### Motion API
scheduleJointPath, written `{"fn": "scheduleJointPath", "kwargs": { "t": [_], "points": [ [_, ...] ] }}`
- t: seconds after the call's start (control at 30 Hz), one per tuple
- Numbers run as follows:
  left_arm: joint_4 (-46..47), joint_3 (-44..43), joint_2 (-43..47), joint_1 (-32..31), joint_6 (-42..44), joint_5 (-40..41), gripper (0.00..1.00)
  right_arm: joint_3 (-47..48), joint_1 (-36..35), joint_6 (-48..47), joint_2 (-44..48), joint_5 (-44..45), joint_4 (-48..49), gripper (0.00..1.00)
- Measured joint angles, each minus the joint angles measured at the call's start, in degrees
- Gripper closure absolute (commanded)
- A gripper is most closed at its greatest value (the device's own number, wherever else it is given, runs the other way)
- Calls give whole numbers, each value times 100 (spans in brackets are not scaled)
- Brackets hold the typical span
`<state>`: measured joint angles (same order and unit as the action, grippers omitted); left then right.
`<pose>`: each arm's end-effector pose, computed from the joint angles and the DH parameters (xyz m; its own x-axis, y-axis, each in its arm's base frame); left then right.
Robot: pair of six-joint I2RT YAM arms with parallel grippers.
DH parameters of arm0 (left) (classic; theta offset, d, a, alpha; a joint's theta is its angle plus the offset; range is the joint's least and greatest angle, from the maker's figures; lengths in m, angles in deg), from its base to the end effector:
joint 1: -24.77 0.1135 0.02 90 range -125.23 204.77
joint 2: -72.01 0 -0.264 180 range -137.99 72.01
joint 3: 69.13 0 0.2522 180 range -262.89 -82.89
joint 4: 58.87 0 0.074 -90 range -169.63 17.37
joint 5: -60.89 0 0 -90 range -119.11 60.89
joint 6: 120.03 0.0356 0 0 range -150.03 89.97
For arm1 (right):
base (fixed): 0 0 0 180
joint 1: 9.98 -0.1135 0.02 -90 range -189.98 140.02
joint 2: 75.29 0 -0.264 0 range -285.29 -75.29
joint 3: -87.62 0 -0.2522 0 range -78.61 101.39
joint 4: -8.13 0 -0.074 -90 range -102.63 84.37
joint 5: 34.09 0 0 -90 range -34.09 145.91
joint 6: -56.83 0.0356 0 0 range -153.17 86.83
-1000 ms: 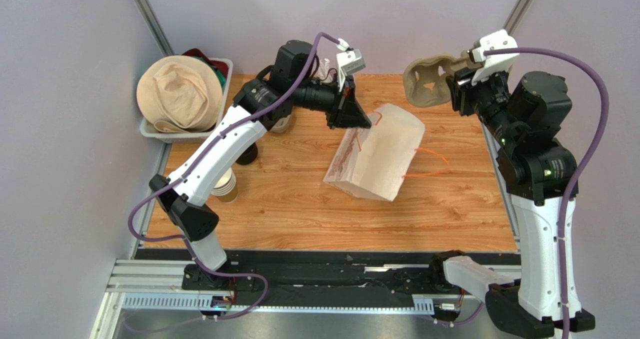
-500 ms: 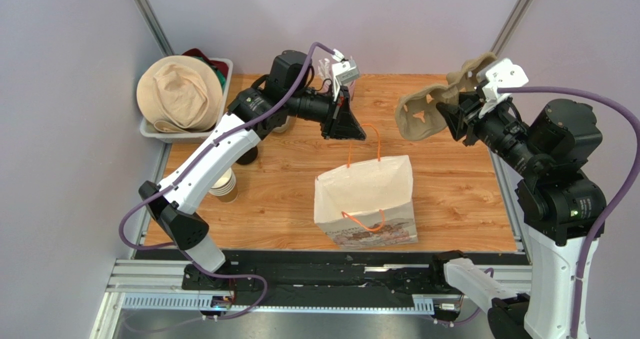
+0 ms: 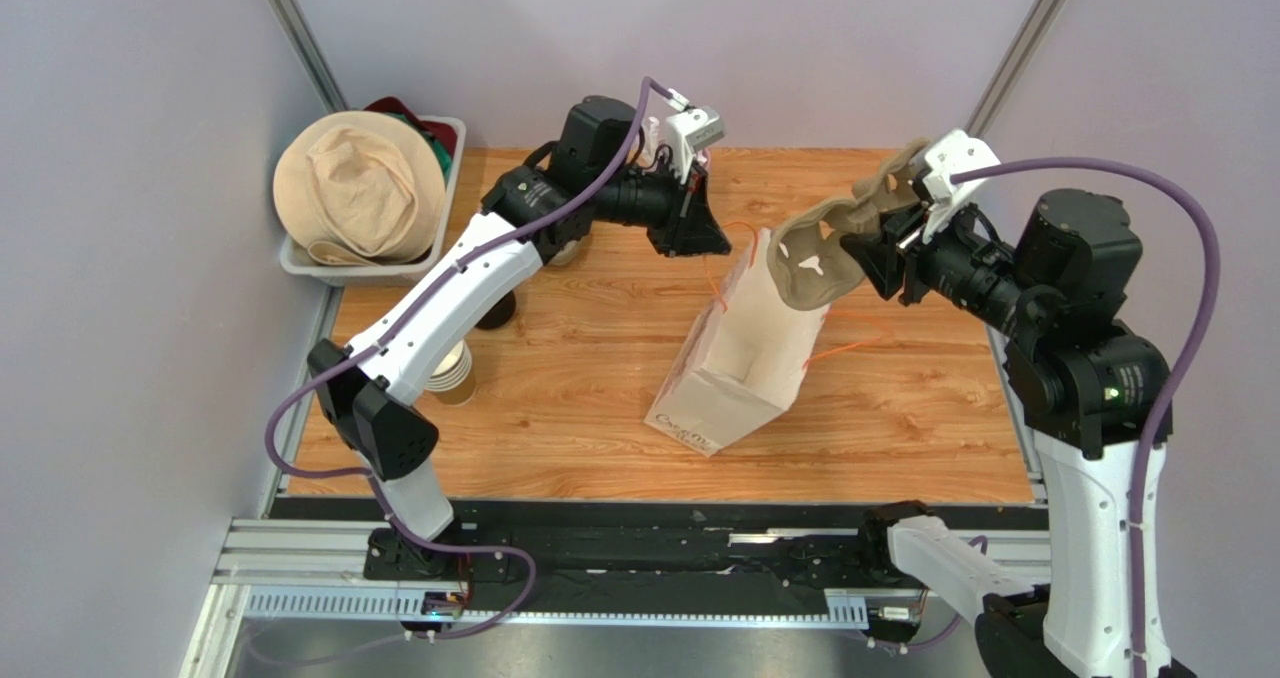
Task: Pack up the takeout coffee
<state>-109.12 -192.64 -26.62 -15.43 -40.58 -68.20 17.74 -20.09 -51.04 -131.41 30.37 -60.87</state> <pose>0.2759 -0.2626 0.4371 -0.4931 0.2307 -0.8388 0.8604 0.2719 -0.4310 0.1190 0.0368 0.5092 -0.0681 -0.2934 -0.9536 -0.6191 0.7619 -0.1902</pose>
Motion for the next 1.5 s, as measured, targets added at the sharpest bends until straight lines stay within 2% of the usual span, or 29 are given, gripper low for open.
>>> {"fn": "scheduleJointPath", "kwargs": {
  "t": [0.2,0.3,0.53,0.57,0.6,0.7,0.93,1.23,1.5],
  "points": [
    [7,-225,-345,0,-20,367,70,-225,-68,70,-271,-87,31,66],
    [-33,-291,-411,0,35,529,52,-225,-118,70,-407,-179,37,65],
    [-138,-431,-413,15,214,839,23,103,-280,-297,-925,-533,-111,66],
    [-160,-431,-413,17,254,907,21,175,-289,-374,-1021,-570,-151,66],
    [-186,-431,-413,20,295,977,12,260,-297,-476,-1141,-612,-197,66],
    [-249,-431,-387,59,393,1150,3,407,-302,-715,-1425,-671,-240,66],
    [-308,-431,-103,284,490,1399,2,553,-330,-999,-1641,-813,-413,65],
    [-87,-396,94,1010,282,461,1,730,-549,-942,-1784,-793,-376,66],
    [302,162,188,1469,-42,24,1,1445,-1578,-901,-2653,407,-507,68]
  ]
}}
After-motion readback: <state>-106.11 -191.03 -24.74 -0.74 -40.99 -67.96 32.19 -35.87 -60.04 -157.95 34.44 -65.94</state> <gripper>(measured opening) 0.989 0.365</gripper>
